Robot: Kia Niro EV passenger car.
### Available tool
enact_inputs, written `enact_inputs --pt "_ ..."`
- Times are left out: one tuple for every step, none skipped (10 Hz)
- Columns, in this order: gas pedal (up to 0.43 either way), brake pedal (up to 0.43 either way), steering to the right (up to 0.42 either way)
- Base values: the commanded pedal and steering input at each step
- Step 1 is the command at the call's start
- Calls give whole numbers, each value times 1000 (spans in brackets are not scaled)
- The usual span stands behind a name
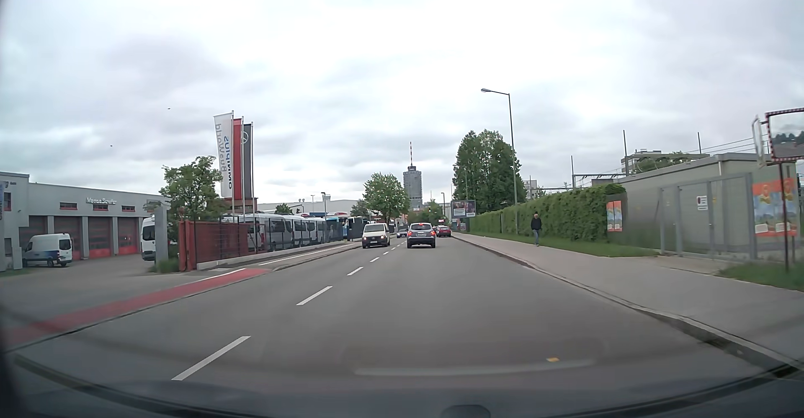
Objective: Follow the waypoints while adhering to traffic rules and regulations
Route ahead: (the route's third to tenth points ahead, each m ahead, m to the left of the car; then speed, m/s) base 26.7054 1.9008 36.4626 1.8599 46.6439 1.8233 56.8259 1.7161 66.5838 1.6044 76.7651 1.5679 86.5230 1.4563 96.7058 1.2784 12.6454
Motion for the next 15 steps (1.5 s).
enact_inputs --pt "79 0 -3" --pt "87 0 -4" --pt "98 0 -5" --pt "110 0 -5" --pt "130 0 -5" --pt "130 0 -5" --pt "130 0 -4" --pt "130 0 -4" --pt "130 0 -4" --pt "130 0 -4" --pt "130 0 -4" --pt "130 0 -4" --pt "130 0 -4" --pt "130 0 -4" --pt "130 0 -4"
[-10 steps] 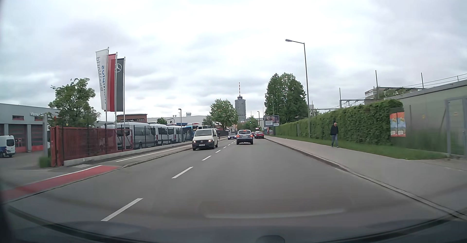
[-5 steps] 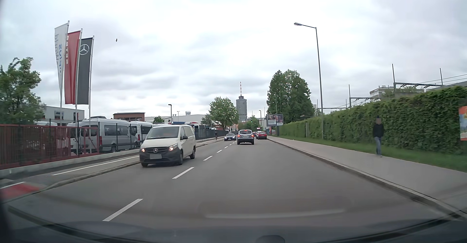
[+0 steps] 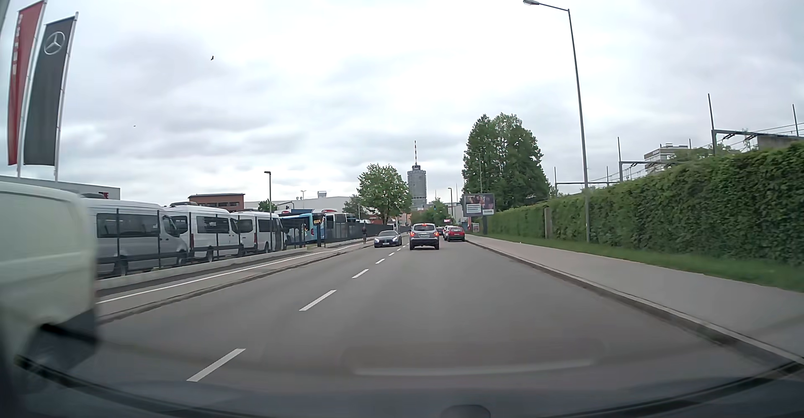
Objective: Follow the waypoints while adhering to traffic rules and regulations
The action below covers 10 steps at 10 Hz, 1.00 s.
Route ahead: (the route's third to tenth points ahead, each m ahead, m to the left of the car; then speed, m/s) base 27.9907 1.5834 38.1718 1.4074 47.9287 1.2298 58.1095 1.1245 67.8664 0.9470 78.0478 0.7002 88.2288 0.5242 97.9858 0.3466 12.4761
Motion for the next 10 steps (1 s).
enact_inputs --pt "130 0 -3" --pt "130 0 -3" --pt "130 0 -2" --pt "130 0 -2" --pt "130 0 -2" --pt "130 0 -2" --pt "130 0 -2" --pt "130 0 -2" --pt "130 0 -2" --pt "130 0 -2"
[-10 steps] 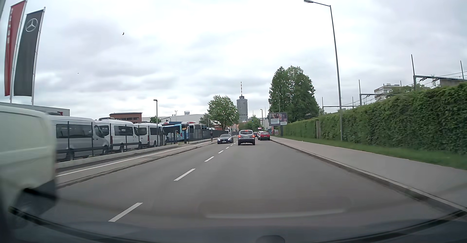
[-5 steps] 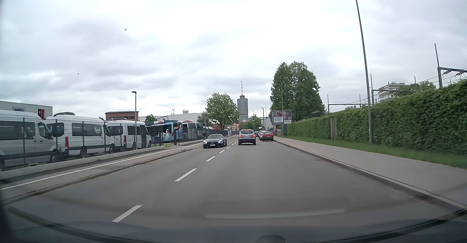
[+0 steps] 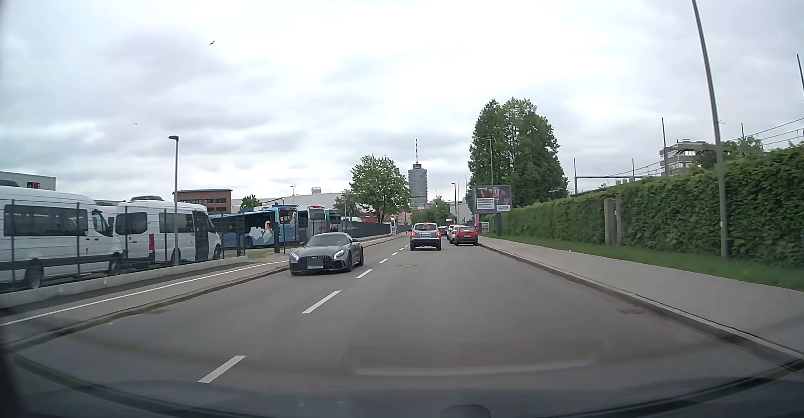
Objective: Follow the waypoints while adhering to traffic rules and regulations
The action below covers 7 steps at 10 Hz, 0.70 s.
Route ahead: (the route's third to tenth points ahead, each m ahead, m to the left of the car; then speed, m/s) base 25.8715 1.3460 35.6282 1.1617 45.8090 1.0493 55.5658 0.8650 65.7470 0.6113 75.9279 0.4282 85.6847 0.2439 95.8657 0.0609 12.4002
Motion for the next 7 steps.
enact_inputs --pt "130 0 -2" --pt "130 0 -2" --pt "130 0 -2" --pt "130 0 -2" --pt "118 0 -2" --pt "118 0 -2" --pt "118 0 -2"
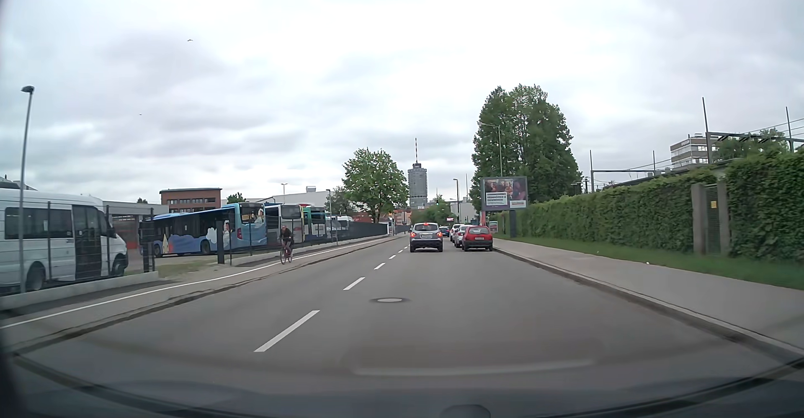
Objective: Follow the waypoints while adhering to traffic rules and regulations
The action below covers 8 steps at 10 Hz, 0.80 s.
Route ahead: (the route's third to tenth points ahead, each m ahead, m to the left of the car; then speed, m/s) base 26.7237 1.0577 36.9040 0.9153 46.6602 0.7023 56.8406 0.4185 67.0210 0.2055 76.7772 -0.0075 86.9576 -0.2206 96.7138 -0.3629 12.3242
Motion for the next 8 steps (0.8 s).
enact_inputs --pt "110 0 -2" --pt "110 0 -1" --pt "98 0 -1" --pt "59 0 -2" --pt "47 0 -2" --pt "20 0 -2" --pt "0 0 -2" --pt "0 0 -1"
